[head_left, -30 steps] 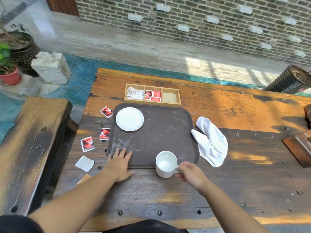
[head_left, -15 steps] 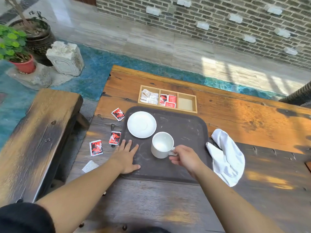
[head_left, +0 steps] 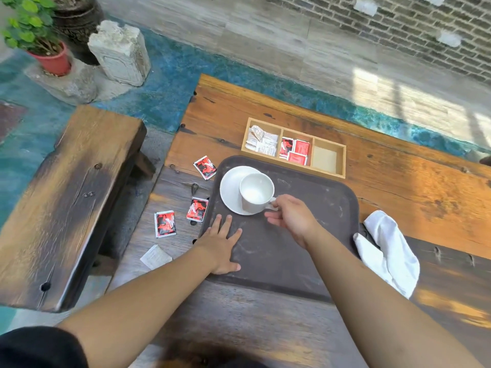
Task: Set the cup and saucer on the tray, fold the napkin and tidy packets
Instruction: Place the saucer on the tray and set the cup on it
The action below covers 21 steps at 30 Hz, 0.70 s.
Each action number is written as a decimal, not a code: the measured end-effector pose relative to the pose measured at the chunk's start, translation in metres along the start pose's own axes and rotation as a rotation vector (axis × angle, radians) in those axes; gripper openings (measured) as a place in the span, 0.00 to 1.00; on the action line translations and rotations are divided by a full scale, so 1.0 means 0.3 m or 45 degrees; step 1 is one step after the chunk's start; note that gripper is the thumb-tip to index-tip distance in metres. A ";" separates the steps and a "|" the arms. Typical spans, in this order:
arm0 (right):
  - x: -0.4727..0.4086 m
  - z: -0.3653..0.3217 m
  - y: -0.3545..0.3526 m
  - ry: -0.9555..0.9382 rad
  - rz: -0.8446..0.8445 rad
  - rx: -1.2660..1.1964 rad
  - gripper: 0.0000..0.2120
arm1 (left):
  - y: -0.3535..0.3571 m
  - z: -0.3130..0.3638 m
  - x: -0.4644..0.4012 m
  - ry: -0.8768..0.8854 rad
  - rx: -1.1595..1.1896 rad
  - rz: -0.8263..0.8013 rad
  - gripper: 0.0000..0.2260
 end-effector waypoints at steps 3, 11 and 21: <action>-0.041 -0.022 0.025 0.006 -0.018 0.015 0.08 | 0.001 -0.003 0.000 0.001 -0.018 -0.016 0.45; -0.127 -0.050 0.056 0.036 -0.042 -0.012 0.10 | -0.001 0.000 -0.004 -0.016 -0.043 -0.056 0.45; -0.158 -0.039 0.044 0.065 -0.023 0.017 0.09 | -0.019 -0.003 -0.006 -0.014 -0.001 -0.104 0.44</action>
Point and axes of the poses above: each hand's wrist, its own x-axis away from the middle knuckle, its own y-axis out of the palm, z = x × y, the point moved 1 cm from there along -x, towards the middle knuckle, and after that the axes turned 14 degrees about y, right-handed, at the moved point
